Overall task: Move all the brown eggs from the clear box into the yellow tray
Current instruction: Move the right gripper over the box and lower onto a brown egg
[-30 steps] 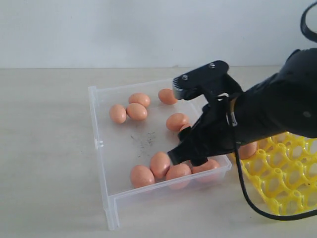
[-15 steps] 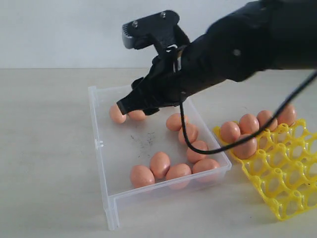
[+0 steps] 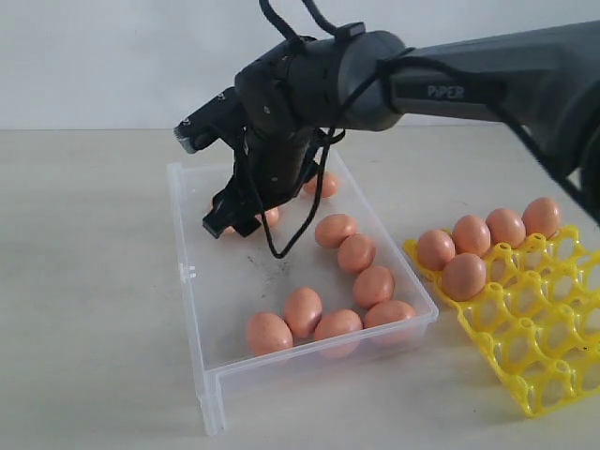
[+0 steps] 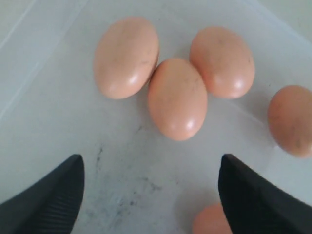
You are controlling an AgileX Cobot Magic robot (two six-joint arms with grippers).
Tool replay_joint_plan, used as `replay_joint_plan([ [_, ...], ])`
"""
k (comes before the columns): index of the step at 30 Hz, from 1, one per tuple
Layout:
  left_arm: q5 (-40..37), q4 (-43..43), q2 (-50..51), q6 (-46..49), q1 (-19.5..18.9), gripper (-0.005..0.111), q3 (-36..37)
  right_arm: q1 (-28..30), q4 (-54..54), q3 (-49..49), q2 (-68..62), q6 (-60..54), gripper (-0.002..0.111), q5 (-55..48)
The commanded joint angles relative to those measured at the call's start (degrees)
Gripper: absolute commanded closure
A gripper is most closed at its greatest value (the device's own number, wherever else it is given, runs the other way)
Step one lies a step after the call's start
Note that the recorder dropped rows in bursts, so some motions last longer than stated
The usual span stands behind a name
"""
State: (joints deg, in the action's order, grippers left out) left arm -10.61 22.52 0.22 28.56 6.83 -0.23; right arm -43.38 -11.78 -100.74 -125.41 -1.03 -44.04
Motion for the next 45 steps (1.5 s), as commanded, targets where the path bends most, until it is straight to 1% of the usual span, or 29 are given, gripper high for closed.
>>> replay_joint_plan([
  [1,0.43,0.38,-0.22,-0.45,0.37,0.029,0.23,1.45,-1.53,-7.54,-4.06,-0.55,0.040,-3.15],
  [7,0.43,0.38,-0.22,-0.45,0.37,0.029,0.23,4.42,3.64,-13.01,-8.51,-3.28,0.040,-7.20],
  [10,0.43,0.38,-0.22,-0.45,0.37,0.029,0.23,4.78,5.59,-13.31,-8.96,-5.59,0.040,-6.41],
  [15,0.43,0.38,-0.22,-0.45,0.37,0.029,0.23,4.81,10.20,-13.31,-8.96,-9.03,0.045,-3.60],
  [27,0.43,0.38,-0.22,-0.45,0.37,0.029,0.23,5.01,10.22,-14.06,-10.18,-8.93,0.046,0.22],
  [31,0.43,0.38,-0.22,-0.45,0.37,0.029,0.23,5.01,10.22,-15.47,-12.11,-8.93,0.053,-0.43],
  [32,0.43,0.38,-0.22,-0.45,0.37,0.029,0.23,5.01,10.22,-15.47,-12.56,-8.93,0.058,0.15],
  [33,0.43,0.38,-0.22,-0.45,0.37,0.029,0.23,5.01,10.22,-15.47,-12.67,-8.93,0.060,0.45],
  [40,0.43,0.38,-0.22,-0.45,0.37,0.029,0.23,5.12,9.97,-15.47,-14.05,-7.03,0.062,1.60],
  [41,0.43,0.38,-0.22,-0.45,0.37,0.029,0.23,5.12,9.97,-15.47,-14.61,-6.21,0.067,1.26],
  [42,0.43,0.38,-0.22,-0.45,0.37,0.029,0.23,5.12,9.97,-15.47,-14.98,-5.67,0.075,1.15],
  [43,0.43,0.38,-0.22,-0.45,0.37,0.029,0.23,5.12,9.97,-15.47,-15.20,-4.82,0.087,1.52],
  [44,0.43,0.38,-0.22,-0.45,0.37,0.029,0.23,5.12,9.97,-15.47,-15.30,-4.82,0.096,2.29],
  [45,0.43,0.38,-0.22,-0.45,0.37,0.029,0.23,5.12,9.97,-15.47,-15.14,-4.82,0.109,3.62],
])
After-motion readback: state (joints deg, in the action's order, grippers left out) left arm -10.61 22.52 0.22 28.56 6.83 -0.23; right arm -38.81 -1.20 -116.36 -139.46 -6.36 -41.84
